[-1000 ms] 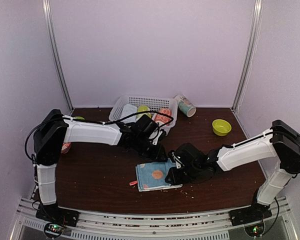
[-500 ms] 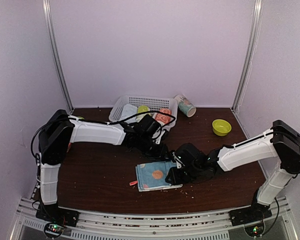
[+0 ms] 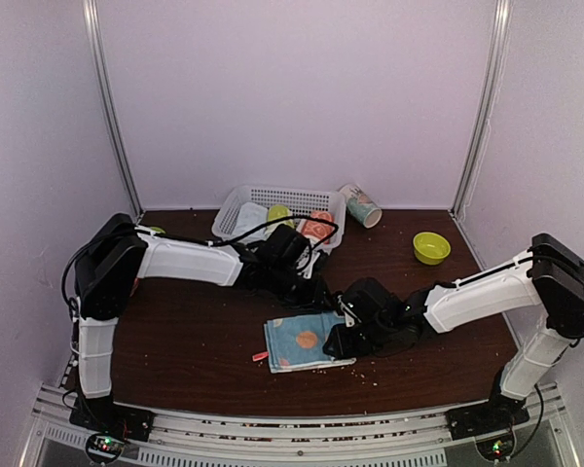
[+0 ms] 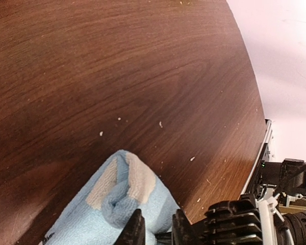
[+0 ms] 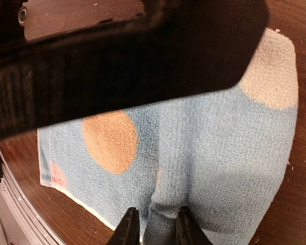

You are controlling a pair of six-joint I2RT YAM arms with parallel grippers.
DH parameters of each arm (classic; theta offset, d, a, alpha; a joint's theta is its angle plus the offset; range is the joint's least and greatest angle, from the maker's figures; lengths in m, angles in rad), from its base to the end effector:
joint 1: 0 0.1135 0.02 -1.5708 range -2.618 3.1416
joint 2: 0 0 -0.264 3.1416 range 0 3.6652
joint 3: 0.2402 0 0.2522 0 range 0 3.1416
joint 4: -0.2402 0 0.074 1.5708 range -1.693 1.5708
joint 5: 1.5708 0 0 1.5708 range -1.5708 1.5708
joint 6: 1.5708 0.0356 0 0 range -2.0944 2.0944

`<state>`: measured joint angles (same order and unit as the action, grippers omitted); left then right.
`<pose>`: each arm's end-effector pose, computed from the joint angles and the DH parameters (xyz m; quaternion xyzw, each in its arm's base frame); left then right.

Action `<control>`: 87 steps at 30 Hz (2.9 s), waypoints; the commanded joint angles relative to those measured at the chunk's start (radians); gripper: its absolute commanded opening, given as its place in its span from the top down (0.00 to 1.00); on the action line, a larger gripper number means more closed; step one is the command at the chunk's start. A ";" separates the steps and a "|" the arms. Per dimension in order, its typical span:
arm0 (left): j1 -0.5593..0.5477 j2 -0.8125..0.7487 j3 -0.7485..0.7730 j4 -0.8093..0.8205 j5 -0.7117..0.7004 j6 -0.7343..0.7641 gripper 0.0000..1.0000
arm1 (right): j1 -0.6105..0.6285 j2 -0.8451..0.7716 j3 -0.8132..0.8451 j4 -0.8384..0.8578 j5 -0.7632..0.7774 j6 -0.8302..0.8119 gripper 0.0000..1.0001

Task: Roll the towels
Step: Roll the towel at the center of the board.

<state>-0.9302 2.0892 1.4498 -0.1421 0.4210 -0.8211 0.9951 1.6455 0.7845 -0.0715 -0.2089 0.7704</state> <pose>0.2625 -0.3765 0.1698 0.1294 0.8970 -0.4123 0.0927 0.1624 0.2638 0.1427 -0.1384 0.9347 0.3039 0.1217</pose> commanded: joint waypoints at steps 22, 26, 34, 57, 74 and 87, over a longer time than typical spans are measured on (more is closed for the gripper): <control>0.013 0.090 -0.072 0.165 0.038 -0.042 1.00 | -0.001 -0.156 -0.022 -0.123 0.027 -0.053 0.66; 0.013 0.089 -0.088 0.167 0.033 -0.039 1.00 | 0.003 -0.112 -0.010 -0.128 0.024 -0.046 0.80; 0.013 0.082 -0.122 0.161 0.031 -0.025 1.00 | 0.036 0.008 0.018 -0.169 0.010 -0.041 0.87; 0.013 0.064 -0.175 0.173 0.015 0.003 1.00 | -0.196 -0.148 -0.257 0.332 -0.224 0.227 0.51; 0.010 0.014 -0.215 0.183 0.000 -0.005 1.00 | -0.214 0.040 -0.350 0.671 -0.297 0.377 1.00; 0.008 -0.232 -0.361 0.122 -0.080 0.023 0.71 | -0.182 -0.113 -0.031 -0.188 0.027 0.008 1.00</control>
<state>-0.9237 1.9347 1.1225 -0.0017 0.3862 -0.8192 0.7906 1.5494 0.6834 0.0319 -0.3519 0.8951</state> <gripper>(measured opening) 0.282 0.064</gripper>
